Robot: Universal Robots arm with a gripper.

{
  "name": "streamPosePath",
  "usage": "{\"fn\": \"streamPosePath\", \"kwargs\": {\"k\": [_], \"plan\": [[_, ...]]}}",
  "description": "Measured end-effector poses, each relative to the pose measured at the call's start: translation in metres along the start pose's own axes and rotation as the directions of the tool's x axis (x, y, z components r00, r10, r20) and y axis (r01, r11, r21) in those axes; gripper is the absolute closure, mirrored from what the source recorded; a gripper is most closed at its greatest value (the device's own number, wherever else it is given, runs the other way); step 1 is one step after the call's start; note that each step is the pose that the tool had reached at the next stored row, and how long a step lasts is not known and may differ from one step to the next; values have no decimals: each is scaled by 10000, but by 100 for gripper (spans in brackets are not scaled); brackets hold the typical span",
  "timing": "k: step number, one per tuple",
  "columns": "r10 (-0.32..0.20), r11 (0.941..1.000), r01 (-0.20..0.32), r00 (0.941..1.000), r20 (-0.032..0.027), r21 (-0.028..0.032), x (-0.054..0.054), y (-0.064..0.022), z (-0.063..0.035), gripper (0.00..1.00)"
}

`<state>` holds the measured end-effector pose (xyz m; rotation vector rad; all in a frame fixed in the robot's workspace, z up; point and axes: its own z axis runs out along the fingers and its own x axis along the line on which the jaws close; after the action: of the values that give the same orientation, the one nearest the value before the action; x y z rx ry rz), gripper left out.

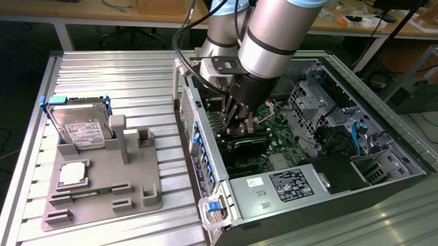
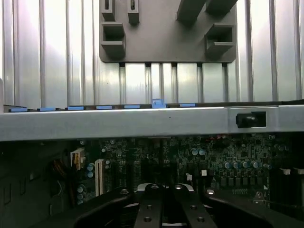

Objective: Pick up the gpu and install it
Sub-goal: 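Press down on the gpu until it lock into place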

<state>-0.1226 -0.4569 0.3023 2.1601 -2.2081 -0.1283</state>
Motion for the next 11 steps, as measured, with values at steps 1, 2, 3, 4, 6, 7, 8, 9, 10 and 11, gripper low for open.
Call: {"fn": "streamPosePath", "kwargs": {"k": [1,2,3,4,6,7,8,9,10,11], "plan": [[-8,10000,8,10000,-2,0,-1,-20,4,89],[-18,10000,18,10000,-2,2,-3,-41,9,89],[-33,10000,33,10000,-5,8,-4,-65,12,89],[-49,10000,49,10000,-6,26,-4,-77,14,89],[-91,9999,91,10000,-9,142,-4,-100,16,89],[-110,9997,110,9999,-8,219,-5,-115,18,89],[-122,9995,122,9999,-7,276,-6,-128,20,89],[-129,9994,129,9999,-8,322,-6,-136,23,89],[-132,9993,132,9999,-8,346,-5,-138,24,89],[-132,9993,132,9999,-8,345,-5,-138,23,89]]}}
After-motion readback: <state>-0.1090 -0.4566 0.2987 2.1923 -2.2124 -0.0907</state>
